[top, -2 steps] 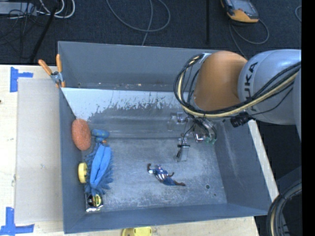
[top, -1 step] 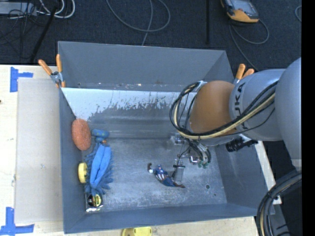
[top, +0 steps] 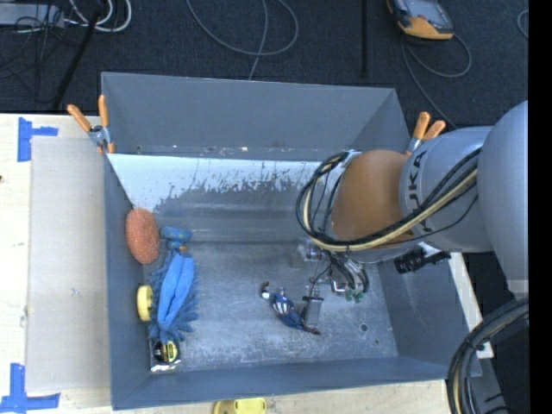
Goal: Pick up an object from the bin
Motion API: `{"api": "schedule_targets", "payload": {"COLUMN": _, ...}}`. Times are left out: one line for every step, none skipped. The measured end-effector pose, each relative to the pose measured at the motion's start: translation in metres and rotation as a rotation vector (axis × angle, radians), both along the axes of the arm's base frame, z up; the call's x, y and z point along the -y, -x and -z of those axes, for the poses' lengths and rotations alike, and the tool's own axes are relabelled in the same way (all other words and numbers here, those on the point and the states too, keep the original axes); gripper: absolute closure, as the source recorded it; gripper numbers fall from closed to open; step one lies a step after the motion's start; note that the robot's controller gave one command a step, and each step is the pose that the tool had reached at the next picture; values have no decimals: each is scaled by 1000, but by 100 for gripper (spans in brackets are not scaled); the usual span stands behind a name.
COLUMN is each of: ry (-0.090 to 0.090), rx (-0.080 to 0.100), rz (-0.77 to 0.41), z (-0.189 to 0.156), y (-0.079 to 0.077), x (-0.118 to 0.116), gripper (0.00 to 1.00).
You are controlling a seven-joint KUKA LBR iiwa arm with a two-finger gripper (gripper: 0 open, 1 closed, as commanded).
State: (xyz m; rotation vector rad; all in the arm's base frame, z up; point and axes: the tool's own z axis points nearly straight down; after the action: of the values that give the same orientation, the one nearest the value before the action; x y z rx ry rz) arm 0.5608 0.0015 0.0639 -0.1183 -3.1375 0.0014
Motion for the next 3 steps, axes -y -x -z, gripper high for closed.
{"api": "schedule_targets", "payload": {"ry": -1, "rx": 2, "rz": -157, "z": -6, "y": -25, "x": -1, "gripper": 100}}
{"api": "schedule_targets", "payload": {"ry": -1, "rx": 2, "rz": -157, "z": -6, "y": -25, "x": -1, "gripper": 100}}
{"api": "schedule_targets", "payload": {"ry": -2, "rx": -6, "rz": -167, "z": -49, "y": -21, "x": -7, "gripper": 100}}
